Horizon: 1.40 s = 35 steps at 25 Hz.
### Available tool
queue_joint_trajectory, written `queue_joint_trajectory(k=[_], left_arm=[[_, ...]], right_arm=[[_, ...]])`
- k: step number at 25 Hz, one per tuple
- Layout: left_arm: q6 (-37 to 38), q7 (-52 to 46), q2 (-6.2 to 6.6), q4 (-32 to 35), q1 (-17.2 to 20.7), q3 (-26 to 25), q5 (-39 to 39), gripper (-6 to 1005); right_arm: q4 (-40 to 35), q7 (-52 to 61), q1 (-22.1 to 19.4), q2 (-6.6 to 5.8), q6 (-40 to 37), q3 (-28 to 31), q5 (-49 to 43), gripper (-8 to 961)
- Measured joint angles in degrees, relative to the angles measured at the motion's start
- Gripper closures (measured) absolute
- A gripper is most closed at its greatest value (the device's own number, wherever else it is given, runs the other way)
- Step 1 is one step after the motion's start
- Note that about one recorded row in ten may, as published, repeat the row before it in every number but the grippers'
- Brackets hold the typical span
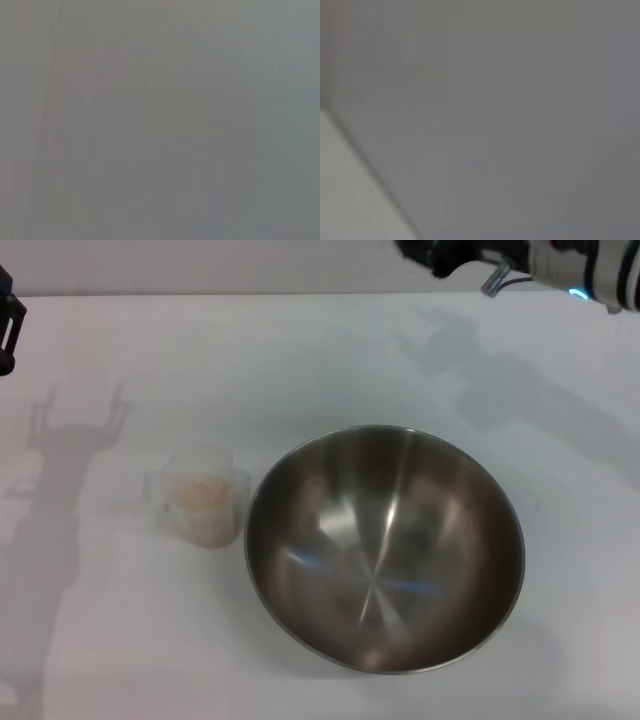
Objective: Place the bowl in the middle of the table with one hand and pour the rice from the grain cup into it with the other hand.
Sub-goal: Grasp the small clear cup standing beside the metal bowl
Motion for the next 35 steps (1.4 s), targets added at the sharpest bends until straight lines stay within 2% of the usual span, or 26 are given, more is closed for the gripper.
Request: queue_joint_trajectory(k=[3, 6, 10, 13, 19, 23, 30, 35], left_arm=[[-0.09, 0.00, 0.04, 0.00, 0.21, 0.02, 0.10, 170], [-0.10, 0.00, 0.04, 0.00, 0.33, 0.04, 0.17, 170], [-0.11, 0.00, 0.10, 0.00, 0.54, 0.06, 0.20, 170], [-0.13, 0.00, 0.11, 0.01, 0.56, 0.05, 0.22, 170], [-0.38, 0.00, 0.09, 0.08, 0.59, 0.11, 0.22, 170], [-0.79, -0.01, 0.01, 0.51, 0.63, 0.80, 0.20, 170], [1.02, -0.01, 0.11, 0.70, 3.76, 7.10, 0.22, 170], [4.85, -0.01, 0.10, 0.69, 7.30, 12.81, 0.25, 170]], right_arm=[[2.31, -12.59, -2.41, 0.16, -7.48, -3.08, 13.35, 497], [4.65, -27.93, -4.48, 0.26, -8.87, -4.34, 30.62, 499], [9.19, -45.01, -6.19, 0.31, -4.83, -4.21, 51.25, 500], [14.26, -53.25, -6.44, 0.12, 1.13, -3.26, 60.53, 500], [25.95, -63.64, -6.55, 0.11, 13.74, 0.70, 70.13, 500], [32.86, -66.91, -6.32, 0.07, 19.40, 4.04, 74.31, 500], [42.29, -67.83, -4.74, 0.07, 24.72, 13.82, 75.31, 500], [44.14, -70.23, -3.77, -0.04, 25.47, 17.26, 75.41, 500]])
